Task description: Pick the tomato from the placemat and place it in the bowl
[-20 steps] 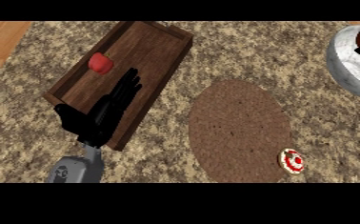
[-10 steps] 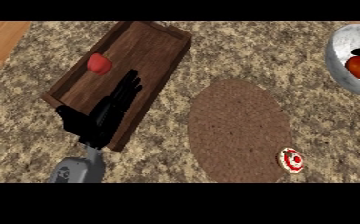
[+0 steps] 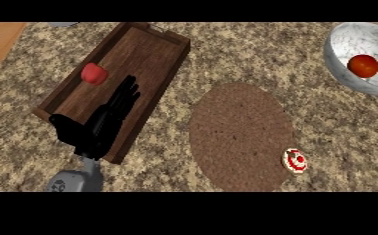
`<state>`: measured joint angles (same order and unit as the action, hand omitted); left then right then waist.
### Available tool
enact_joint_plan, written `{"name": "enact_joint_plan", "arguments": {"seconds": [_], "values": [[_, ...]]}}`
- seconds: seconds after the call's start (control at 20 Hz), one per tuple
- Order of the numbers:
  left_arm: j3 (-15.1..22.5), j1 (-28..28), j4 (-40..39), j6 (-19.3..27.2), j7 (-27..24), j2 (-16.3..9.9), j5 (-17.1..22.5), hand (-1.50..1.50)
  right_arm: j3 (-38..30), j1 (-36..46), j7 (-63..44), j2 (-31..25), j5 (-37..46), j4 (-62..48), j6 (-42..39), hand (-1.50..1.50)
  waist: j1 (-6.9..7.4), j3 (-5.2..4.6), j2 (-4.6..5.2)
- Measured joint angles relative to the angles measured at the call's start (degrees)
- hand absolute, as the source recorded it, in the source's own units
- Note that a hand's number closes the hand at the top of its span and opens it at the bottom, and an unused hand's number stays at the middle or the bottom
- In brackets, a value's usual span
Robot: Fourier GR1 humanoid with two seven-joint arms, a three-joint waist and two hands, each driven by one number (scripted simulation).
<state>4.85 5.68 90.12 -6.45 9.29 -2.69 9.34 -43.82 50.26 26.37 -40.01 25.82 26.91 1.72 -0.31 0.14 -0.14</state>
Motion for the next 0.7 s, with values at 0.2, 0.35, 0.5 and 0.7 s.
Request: {"name": "enact_joint_plan", "arguments": {"seconds": [0.2, 0.35, 0.5, 0.7], "values": [[-0.8, -0.4, 1.0, 0.9, 1.2, -0.3, 0.1, 0.00, -3.2, -5.7, 3.4, 0.8, -6.1, 5.5, -7.2, -1.50, -1.52, -0.16, -0.62], [-1.0, -1.9, 2.3, 1.5, 1.7, -0.3, 0.2, 0.00, -5.2, -10.6, 5.2, 1.9, -10.1, 11.0, -12.0, -1.50, -2.71, -0.25, -1.12], [-1.6, -3.2, 1.9, 1.5, 0.8, -0.4, 0.1, 0.00, -6.8, -17.2, 7.6, 3.5, -13.4, 16.6, -17.1, -1.50, -4.12, -0.34, -1.43], [-3.0, -3.5, 2.2, 1.9, 1.0, -1.1, 0.5, 0.00, -8.5, -27.3, 10.6, 6.3, -16.4, 24.7, -22.8, 1.50, -5.88, -0.42, -1.75]]}}
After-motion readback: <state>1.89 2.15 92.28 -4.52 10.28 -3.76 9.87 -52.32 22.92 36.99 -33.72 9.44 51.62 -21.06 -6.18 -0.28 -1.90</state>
